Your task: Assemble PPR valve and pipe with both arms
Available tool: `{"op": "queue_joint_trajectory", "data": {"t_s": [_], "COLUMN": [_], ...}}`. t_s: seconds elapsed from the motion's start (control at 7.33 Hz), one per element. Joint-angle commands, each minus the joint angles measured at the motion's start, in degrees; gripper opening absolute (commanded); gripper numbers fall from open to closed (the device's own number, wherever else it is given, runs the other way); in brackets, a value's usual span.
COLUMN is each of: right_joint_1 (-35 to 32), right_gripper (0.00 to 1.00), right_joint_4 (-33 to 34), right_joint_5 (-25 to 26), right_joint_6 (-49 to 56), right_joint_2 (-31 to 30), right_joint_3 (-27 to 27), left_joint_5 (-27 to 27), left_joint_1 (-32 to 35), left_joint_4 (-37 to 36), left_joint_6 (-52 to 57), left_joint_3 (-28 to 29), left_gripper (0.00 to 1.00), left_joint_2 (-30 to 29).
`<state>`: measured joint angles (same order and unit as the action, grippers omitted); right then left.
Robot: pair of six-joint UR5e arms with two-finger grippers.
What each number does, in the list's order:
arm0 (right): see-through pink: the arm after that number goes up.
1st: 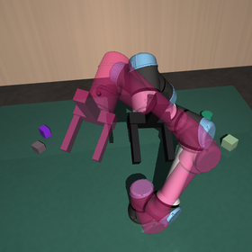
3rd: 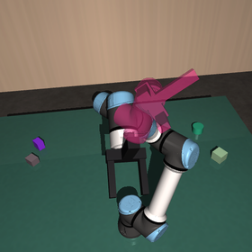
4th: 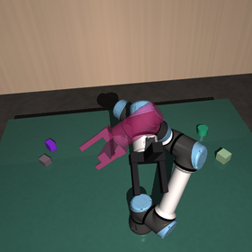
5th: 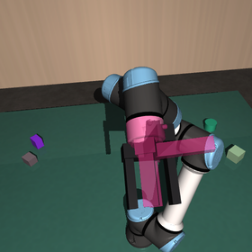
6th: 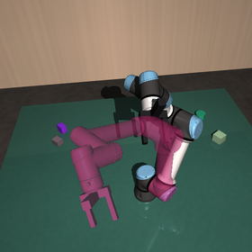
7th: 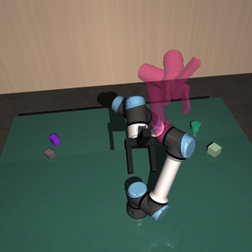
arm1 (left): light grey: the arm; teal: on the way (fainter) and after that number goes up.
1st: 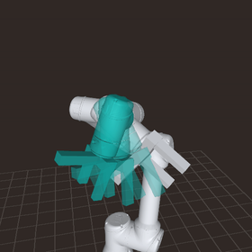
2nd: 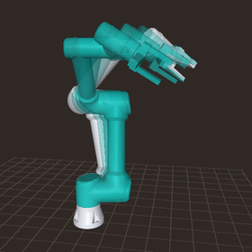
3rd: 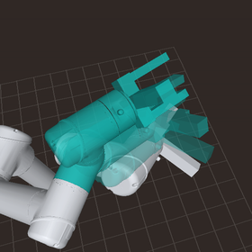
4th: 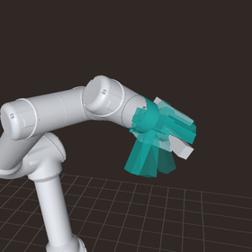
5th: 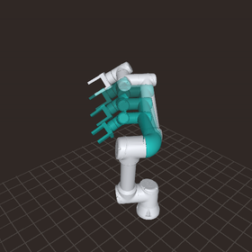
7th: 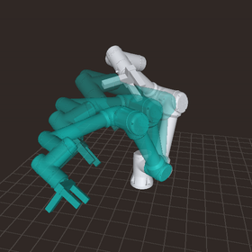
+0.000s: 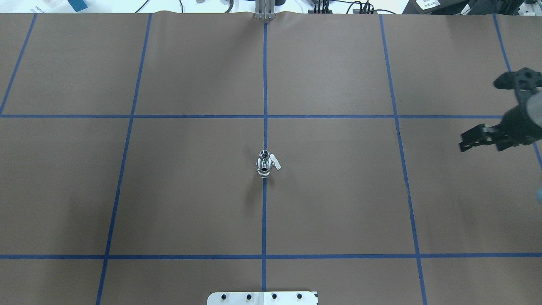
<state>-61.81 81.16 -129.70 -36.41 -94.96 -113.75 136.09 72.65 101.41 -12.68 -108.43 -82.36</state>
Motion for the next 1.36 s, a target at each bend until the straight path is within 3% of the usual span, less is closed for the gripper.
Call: {"op": "queue_joint_trajectory", "data": {"t_s": [0.0, 0.27, 0.55, 0.95, 1.23], "right_joint_1": [-13.8, -17.5, -17.5, -17.8, -17.9], "right_gripper": [0.99, 0.99, 0.99, 0.99, 0.99], "right_joint_4": [-1.3, -0.9, -0.9, -1.3, -1.4], "right_joint_5": [-6.5, -7.0, -7.1, -6.6, -6.5], "right_joint_6": [18.3, 24.4, 24.1, 24.4, 24.4], "right_joint_2": [-5.0, -7.2, -7.1, -6.3, -6.3], "right_joint_3": [6.8, 8.7, 9.8, 10.0, 10.0], "left_joint_5": [3.0, 2.4, 2.2, -2.6, -2.1], "left_joint_1": [6.8, 10.0, 12.6, 12.7, 12.7], "left_joint_4": [0.0, -2.3, -12.2, -12.0, -12.5], "left_joint_6": [9.6, 7.5, 7.4, 9.1, 11.7], "left_joint_3": [3.0, 3.1, 3.3, 4.0, 5.0], "left_gripper": [0.99, 0.99, 1.0, 1.0, 1.0], "left_joint_2": [3.0, 3.3, 0.5, 0.3, 0.1]}}
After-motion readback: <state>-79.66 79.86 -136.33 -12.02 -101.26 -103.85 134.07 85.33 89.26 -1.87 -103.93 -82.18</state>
